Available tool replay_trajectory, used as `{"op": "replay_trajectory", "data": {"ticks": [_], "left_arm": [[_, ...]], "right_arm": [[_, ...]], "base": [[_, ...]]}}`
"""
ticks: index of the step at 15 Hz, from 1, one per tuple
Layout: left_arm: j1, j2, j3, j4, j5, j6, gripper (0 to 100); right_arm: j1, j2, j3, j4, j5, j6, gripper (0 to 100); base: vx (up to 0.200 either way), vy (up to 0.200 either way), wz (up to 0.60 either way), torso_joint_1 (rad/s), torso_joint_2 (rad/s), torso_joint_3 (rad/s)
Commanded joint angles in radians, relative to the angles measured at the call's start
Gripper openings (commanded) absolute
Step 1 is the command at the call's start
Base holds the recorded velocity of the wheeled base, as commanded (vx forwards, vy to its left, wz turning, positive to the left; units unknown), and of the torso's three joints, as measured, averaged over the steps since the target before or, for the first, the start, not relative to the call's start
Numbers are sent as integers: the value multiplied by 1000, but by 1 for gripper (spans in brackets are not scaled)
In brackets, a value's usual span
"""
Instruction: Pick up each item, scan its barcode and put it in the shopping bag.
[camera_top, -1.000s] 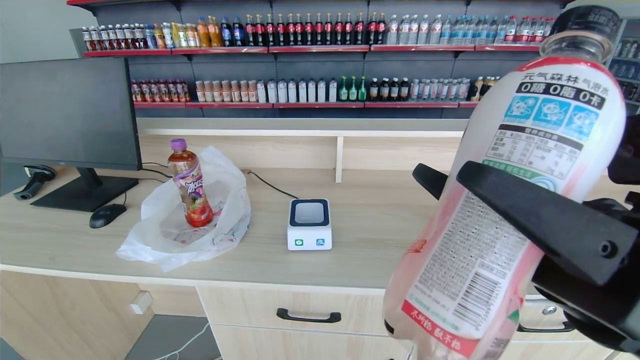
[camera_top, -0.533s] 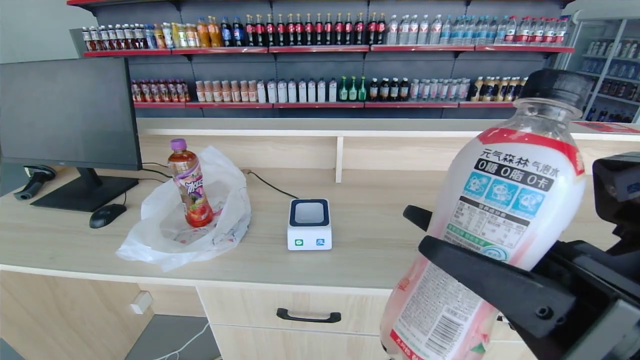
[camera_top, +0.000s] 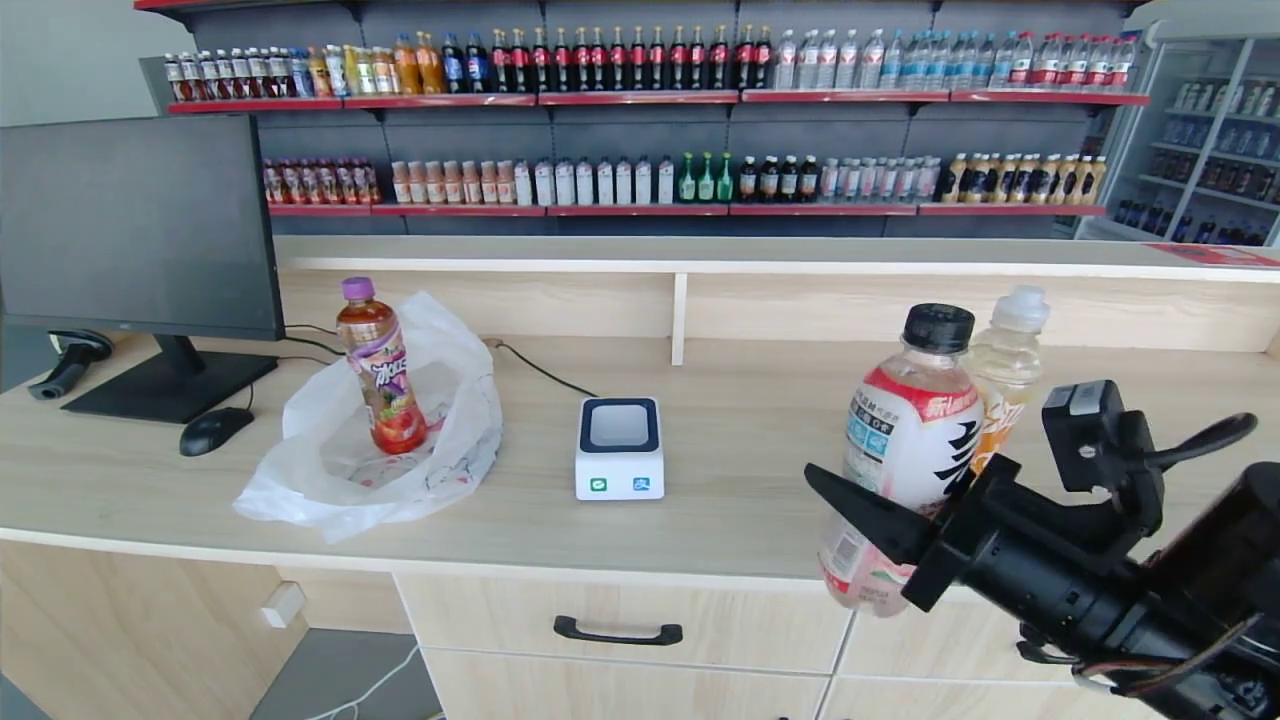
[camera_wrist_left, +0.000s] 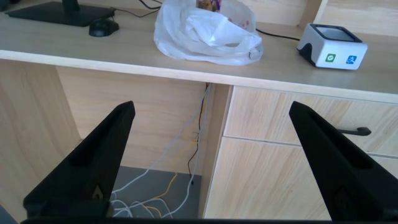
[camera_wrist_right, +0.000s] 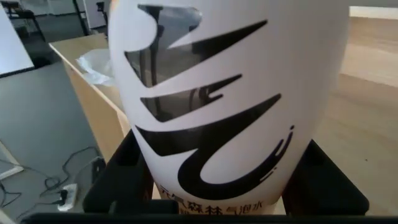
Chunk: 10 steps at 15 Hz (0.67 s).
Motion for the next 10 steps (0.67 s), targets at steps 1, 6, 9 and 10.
{"op": "replay_trajectory", "data": {"ticks": [1, 6, 9, 10], "left_arm": [[0, 0, 0, 0, 0, 0, 100], [0, 0, 0, 0, 0, 0, 100], [0, 0, 0, 0, 0, 0, 100], [0, 0, 0, -2, 0, 0, 100]], "right_arm": [[22, 104, -115, -1, -145, -56, 0], [-1, 132, -170, -1, -233, -87, 0], [-3, 155, -248, -1, -233, -84, 0], [-6, 144, -248, -1, -233, -82, 0]], "base": [[0, 0, 0, 0, 0, 0], [0, 0, 0, 0, 0, 0], [0, 0, 0, 0, 0, 0], [0, 0, 0, 0, 0, 0]]}}
